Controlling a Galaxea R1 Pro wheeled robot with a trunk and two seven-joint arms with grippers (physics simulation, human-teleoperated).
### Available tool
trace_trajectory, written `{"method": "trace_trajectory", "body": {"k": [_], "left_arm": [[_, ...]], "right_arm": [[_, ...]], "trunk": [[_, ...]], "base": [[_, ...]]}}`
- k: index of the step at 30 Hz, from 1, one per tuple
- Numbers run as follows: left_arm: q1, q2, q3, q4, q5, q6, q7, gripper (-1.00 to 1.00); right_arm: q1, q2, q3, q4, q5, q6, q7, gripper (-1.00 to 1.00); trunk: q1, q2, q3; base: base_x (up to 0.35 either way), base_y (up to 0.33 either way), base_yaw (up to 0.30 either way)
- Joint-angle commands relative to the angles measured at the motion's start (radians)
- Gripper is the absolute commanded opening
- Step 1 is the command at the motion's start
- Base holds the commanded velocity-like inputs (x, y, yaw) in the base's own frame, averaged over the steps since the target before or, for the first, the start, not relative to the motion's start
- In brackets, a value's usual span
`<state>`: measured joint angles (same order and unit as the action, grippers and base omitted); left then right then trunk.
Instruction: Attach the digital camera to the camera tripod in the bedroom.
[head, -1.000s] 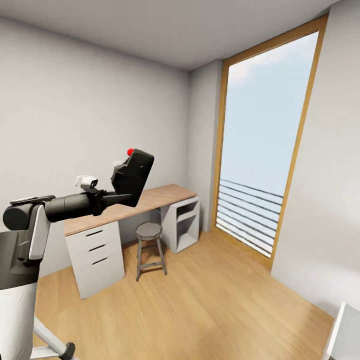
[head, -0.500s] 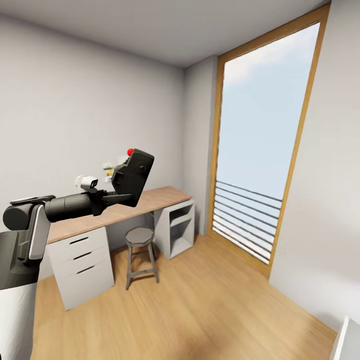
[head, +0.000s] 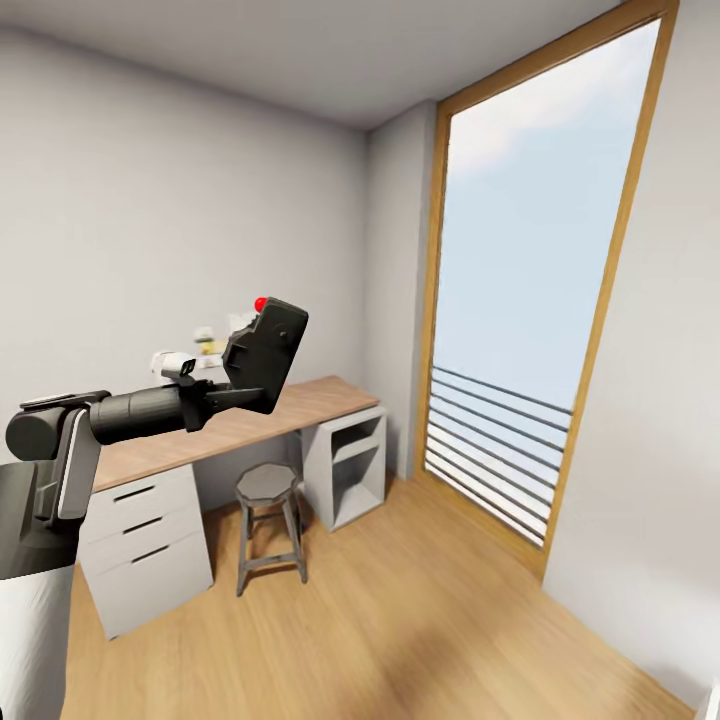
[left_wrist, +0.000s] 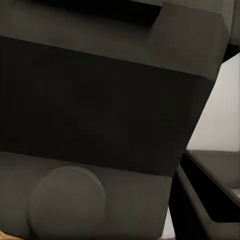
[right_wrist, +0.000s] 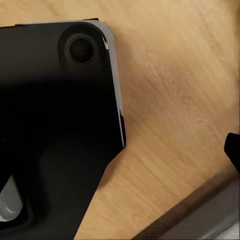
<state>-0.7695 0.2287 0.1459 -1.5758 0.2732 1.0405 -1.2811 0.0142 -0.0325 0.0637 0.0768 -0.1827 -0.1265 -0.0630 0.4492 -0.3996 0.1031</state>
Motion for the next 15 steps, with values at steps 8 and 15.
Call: {"method": "trace_trajectory", "body": {"k": [8,15], "left_arm": [[-0.001,0.000,0.000,0.000,0.001,0.007,-0.003,-1.00],[-0.001,0.000,0.000,0.000,0.001,0.007,-0.003,-1.00]], "right_arm": [[0.000,0.000,0.007,0.002,-0.009,-0.005,0.000,1.00],[0.000,0.000,0.007,0.002,-0.009,-0.005,0.000,1.00]], "trunk": [[0.001,0.000,0.000],[0.001,0.000,0.000]], "base": [[0.276,-0.222,0.253],[0.276,-0.222,0.275]]}}
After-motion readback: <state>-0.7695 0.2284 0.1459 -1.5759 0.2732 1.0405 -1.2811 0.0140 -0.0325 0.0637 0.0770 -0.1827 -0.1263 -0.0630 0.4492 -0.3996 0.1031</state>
